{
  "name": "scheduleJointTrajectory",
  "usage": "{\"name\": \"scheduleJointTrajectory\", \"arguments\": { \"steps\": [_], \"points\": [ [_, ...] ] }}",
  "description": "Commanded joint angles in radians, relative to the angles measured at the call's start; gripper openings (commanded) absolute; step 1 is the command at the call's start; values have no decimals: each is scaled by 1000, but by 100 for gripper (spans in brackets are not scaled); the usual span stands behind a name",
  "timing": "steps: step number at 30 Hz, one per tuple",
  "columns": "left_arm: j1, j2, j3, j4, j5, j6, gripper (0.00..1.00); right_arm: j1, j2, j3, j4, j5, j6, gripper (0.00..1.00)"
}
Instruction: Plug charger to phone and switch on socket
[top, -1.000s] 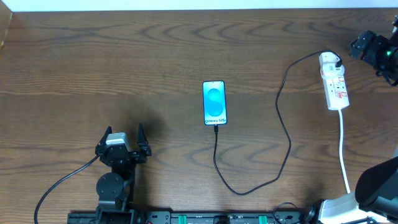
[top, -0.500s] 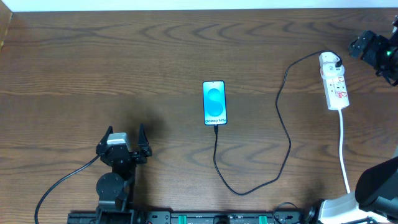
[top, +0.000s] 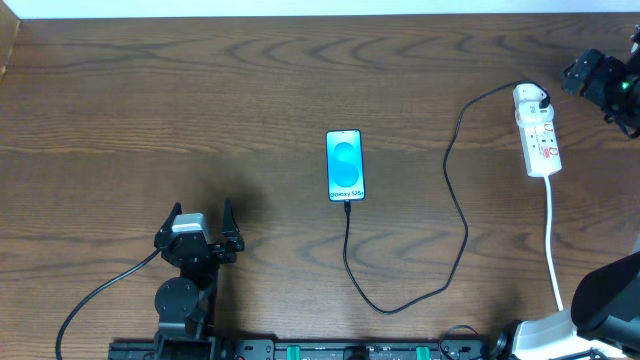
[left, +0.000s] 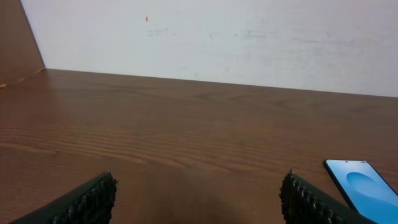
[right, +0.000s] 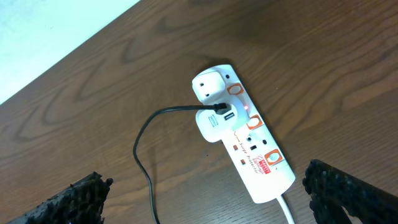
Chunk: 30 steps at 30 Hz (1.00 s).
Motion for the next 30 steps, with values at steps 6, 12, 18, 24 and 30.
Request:
{"name": "scheduleJointTrajectory", "arguments": {
  "steps": [6,12,18,24,30],
  "points": [
    [6,-6,-22,-36,5,6,84,8,3,5,-1,0,8,99],
    [6,-6,-22,-36,5,6,84,8,3,5,-1,0,8,99],
    [6,-6,-22,-36,5,6,84,8,3,5,-1,0,8,99],
    [6,-6,-22,-36,5,6,84,8,4,5,-1,1,8,99],
    [6,-6,-22,-36,5,6,84,8,3,2,-5,15,8,99]
  ]
}}
